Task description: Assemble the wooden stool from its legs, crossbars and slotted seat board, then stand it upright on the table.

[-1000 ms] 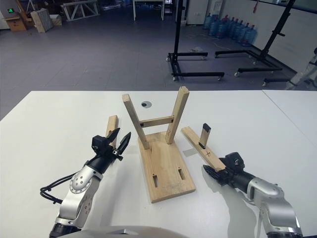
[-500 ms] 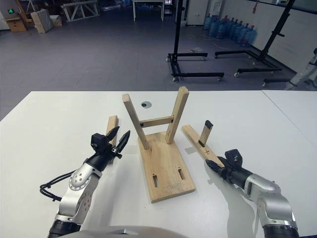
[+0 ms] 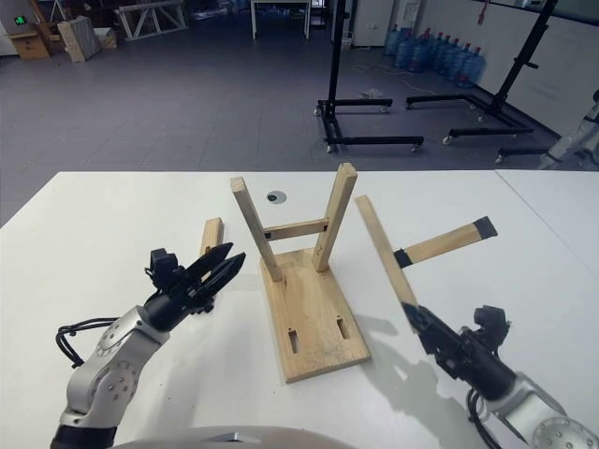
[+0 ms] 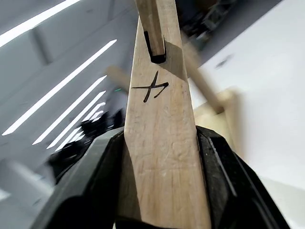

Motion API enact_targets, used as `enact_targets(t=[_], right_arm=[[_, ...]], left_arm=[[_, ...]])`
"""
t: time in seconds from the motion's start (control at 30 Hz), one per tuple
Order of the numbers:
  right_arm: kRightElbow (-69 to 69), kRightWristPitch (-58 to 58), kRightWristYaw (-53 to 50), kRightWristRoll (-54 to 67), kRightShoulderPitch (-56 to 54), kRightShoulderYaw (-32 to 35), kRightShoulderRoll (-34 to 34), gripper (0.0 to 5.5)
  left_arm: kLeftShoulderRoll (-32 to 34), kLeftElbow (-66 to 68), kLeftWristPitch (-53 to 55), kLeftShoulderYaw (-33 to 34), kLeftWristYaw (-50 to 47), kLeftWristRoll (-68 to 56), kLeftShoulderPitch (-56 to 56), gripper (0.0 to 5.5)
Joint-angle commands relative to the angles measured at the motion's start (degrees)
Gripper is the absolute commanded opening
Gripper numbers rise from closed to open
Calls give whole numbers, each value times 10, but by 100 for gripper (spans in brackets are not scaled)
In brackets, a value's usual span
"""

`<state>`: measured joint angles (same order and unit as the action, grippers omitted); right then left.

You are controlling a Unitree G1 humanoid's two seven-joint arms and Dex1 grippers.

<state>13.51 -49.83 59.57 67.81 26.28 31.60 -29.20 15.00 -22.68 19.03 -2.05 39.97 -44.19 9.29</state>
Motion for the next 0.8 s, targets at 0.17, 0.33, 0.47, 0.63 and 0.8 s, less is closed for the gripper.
enact_targets(t=[0.17,0.33,0.47,0.63,0.8], right_arm=[[106,45,-12,7,-45,-81,48,207],[112,85,-23,-33,-128,-178,93,207],[87,107,-21,-52,-187,-216,107,207],[68,122,-14,-80,-228,-269,120,207],[54,112,-6,-86,-260,-282,104,207]], left_arm=[[58,-29,183,36,29,-256,-41,258],[56,34,254,58,8,-373,-97,283],[54,74,292,71,-22,-441,-142,350],[51,83,327,65,-49,-487,-170,366],[37,63,338,46,-73,-501,-174,366]])
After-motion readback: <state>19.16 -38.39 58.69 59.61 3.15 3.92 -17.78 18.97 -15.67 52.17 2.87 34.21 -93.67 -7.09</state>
